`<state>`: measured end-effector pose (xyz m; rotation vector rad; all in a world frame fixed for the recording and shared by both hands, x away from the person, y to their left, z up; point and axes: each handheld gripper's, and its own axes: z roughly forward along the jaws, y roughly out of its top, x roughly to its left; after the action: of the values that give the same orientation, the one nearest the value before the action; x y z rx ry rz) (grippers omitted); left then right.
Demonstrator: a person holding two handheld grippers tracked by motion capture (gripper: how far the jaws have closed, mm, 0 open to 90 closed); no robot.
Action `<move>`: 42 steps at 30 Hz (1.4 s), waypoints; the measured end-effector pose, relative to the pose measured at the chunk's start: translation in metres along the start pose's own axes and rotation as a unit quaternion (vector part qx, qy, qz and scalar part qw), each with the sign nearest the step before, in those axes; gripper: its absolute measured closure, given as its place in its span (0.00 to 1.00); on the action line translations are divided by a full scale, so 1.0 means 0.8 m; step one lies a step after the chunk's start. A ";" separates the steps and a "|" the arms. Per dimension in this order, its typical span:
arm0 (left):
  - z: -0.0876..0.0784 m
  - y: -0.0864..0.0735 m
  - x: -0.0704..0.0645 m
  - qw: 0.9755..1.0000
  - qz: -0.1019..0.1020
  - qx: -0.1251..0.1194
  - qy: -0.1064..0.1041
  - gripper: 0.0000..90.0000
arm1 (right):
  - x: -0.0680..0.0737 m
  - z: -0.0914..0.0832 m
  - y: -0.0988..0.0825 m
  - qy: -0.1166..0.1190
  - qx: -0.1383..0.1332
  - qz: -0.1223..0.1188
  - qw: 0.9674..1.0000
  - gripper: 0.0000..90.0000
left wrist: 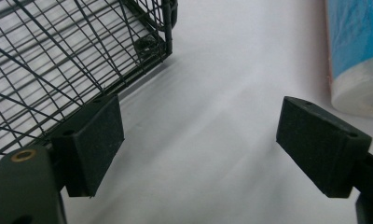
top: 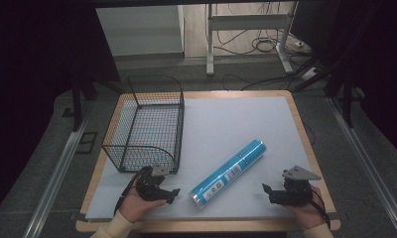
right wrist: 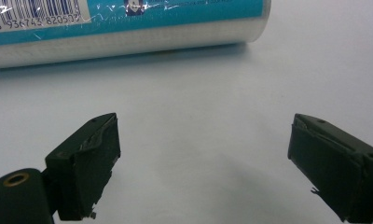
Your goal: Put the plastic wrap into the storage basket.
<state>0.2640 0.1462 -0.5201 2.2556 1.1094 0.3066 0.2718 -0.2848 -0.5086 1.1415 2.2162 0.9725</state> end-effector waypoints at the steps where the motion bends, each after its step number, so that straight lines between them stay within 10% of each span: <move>1: 0.000 0.000 0.000 1.000 0.000 0.000 0.000 0.16 | 0.000 0.000 0.000 -0.002 0.000 -0.001 1.000 0.11; 42: -0.023 0.059 -0.034 0.999 0.015 -0.018 -0.031 0.19 | -0.003 -0.002 -0.002 0.006 0.008 -0.019 1.000 0.12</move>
<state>0.2688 0.1109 -0.4754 2.2369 1.0309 0.2634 0.2712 -0.2879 -0.5090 1.1001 2.2504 0.9509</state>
